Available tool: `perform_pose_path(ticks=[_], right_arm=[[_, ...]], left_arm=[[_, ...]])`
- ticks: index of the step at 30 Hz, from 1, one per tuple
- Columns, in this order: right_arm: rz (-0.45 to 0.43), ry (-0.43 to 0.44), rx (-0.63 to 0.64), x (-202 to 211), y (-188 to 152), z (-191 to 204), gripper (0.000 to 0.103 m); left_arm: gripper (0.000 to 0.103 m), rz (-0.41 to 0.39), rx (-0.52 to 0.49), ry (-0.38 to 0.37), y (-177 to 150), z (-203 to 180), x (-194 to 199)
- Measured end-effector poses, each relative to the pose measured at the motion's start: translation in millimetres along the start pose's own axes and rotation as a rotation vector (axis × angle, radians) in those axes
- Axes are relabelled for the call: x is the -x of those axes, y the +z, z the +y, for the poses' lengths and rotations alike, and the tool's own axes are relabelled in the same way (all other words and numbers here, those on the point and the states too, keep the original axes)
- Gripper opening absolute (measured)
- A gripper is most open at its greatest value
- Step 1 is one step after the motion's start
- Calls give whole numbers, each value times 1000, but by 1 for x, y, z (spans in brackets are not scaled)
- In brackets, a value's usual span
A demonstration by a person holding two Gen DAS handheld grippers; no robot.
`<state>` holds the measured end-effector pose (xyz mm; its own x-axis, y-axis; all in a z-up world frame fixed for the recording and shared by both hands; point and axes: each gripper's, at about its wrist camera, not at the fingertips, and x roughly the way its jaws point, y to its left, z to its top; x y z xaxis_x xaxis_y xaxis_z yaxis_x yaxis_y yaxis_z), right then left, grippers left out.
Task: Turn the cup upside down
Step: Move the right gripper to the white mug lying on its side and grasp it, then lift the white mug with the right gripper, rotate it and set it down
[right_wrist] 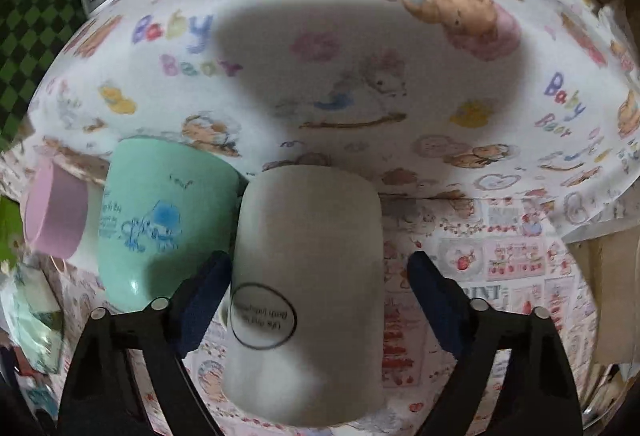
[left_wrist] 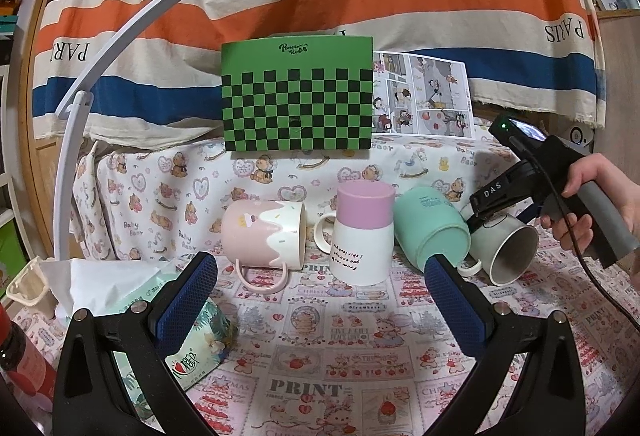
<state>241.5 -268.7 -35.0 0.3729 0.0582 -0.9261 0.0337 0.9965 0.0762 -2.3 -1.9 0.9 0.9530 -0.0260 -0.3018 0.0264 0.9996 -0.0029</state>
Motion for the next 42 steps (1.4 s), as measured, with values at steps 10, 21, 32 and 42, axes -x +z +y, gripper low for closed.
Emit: perform_pose_path(ticks=[10, 21, 32, 42], right_arm=[[11, 95, -91, 11, -20, -15, 80], [-66, 343, -206, 89, -82, -21, 80], [-34, 352, -174, 66, -109, 34, 80], [-58, 402, -189, 32, -111, 55, 80]], left_arm=[[103, 7, -6, -15, 1, -2, -3], [103, 1, 5, 1, 0, -2, -3], [103, 3, 4, 10, 1, 0, 0], [103, 12, 13, 25, 2, 3, -4]])
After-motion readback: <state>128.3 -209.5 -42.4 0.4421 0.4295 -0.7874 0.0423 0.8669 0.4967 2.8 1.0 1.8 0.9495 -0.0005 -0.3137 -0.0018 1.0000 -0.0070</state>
